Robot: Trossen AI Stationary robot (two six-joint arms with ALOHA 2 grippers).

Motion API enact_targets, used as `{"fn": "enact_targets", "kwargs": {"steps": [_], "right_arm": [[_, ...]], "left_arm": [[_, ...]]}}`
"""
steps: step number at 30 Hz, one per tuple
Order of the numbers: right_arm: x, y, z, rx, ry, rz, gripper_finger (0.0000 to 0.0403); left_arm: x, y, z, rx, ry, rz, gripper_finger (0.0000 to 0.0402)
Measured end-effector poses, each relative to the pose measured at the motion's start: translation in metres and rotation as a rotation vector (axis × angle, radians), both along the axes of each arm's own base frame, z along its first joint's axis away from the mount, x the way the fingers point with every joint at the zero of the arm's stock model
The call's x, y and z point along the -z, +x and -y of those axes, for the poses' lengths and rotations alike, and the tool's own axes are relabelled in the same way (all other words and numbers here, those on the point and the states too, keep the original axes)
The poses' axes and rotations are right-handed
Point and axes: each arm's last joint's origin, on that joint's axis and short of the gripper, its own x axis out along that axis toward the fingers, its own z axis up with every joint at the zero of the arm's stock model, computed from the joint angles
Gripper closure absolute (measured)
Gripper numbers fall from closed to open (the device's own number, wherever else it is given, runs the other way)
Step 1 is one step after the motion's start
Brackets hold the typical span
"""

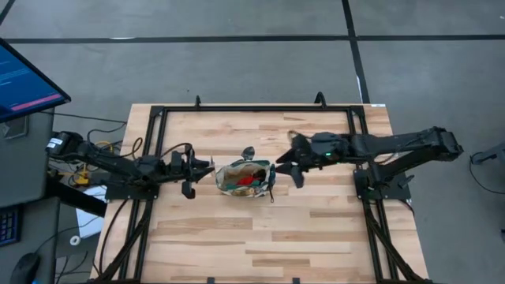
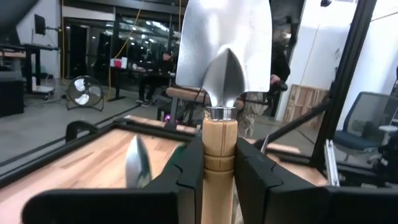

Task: Pick & Place Garden tools in Gardening bag
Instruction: Put the brown trowel into the gardening bag

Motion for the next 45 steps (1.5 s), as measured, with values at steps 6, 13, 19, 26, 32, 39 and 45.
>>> {"fn": "enact_targets", "kwargs": {"steps": [6,13,19,26,32,39,45], "right_arm": [[0.024,0.047,0.012,-0.012,-0.073,-0.143,0.0257],[0.030,0.094,0.028,-0.039,-0.123,-0.376,0.0313],[0.004,0.124,0.017,-0.175,-0.222,-0.370,0.0353],[-0.004,0.132,0.016,-0.213,-0.259,-0.404,0.0382],[-0.004,0.131,0.016,-0.213,-0.259,-0.412,0.0394],[-0.003,0.131,0.016,-0.224,-0.271,-0.412,0.0395],[-0.003,0.131,0.016,-0.223,-0.271,-0.412,0.0395]], "left_arm": [[-0.012,0.007,0.002,0.001,-0.014,0.001,0.0346],[-0.012,0.007,0.001,0.006,-0.101,0.012,0.0346],[0.002,0.006,0.001,-0.022,-0.025,-0.054,0.0346],[0.021,-0.001,-0.002,-0.042,-0.071,-0.082,0.0346],[0.022,0.002,-0.001,-0.027,-0.063,-0.083,0.0346],[0.025,0.012,-0.003,-0.046,-0.064,-0.063,0.0346],[0.026,0.020,-0.011,-0.042,-0.048,-0.020,0.0346]]}}
